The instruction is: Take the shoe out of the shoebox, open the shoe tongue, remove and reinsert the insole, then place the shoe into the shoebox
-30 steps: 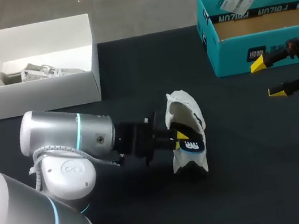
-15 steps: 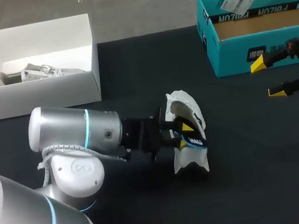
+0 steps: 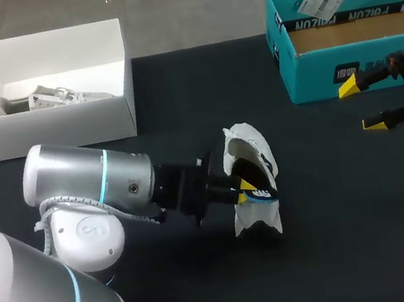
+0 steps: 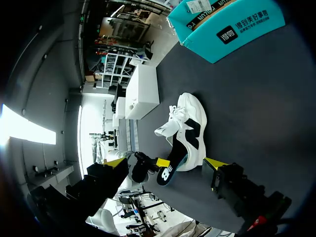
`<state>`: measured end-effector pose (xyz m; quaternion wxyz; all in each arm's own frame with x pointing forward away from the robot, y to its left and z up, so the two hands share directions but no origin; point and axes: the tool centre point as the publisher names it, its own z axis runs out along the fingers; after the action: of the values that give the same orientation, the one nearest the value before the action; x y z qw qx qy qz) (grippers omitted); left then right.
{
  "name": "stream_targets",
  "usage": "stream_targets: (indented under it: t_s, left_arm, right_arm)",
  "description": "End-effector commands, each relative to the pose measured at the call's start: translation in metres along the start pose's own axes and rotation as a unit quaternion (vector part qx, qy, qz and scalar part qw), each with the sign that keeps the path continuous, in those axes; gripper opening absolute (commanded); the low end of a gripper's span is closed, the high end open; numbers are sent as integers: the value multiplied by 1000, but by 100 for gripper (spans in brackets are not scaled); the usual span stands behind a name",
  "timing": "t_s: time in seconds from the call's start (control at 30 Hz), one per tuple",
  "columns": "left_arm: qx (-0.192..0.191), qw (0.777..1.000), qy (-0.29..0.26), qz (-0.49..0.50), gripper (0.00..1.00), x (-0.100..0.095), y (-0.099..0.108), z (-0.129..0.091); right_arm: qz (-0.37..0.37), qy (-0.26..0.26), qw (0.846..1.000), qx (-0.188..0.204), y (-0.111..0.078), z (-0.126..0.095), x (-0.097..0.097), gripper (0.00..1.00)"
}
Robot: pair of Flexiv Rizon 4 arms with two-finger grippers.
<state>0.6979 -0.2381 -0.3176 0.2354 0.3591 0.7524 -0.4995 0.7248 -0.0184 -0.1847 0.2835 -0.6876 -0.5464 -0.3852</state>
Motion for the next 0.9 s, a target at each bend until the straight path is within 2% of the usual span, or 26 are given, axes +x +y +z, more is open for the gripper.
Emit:
stream_targets:
  t_s: [0.03, 0.33, 0.67, 0.7, 0.73, 0.83, 0.87, 0.9]
  left_arm:
    - [-10, 1000, 0, 6, 0, -1, 5, 9]
    - [-42, 999, -22, 9, 0, -5, 28, 23]
    - [-67, 997, -44, 10, 0, -9, 44, 31]
    - [-68, 997, -45, 9, 13, -9, 43, 28]
    - [-66, 997, -45, 8, 39, -10, 40, 25]
    - [-61, 997, -47, 13, 71, -11, 32, 15]
    - [-58, 997, -47, 15, 71, -11, 29, 12]
    - [-56, 997, -47, 18, 67, -11, 27, 10]
  right_arm:
    - [1, -2, 1000, -1, -1, 0, 0, 100]
    - [1, -2, 1000, -1, -1, 0, 0, 100]
    - [1, -2, 1000, -1, -1, 0, 0, 100]
    - [1, -2, 1000, -1, -1, 0, 0, 100]
    - [1, -2, 1000, -1, -1, 0, 0, 100]
    - [1, -2, 1000, -1, -1, 0, 0, 100]
    - [1, -2, 1000, -1, -1, 0, 0, 100]
    - [1, -2, 1000, -1, -1, 0, 0, 100]
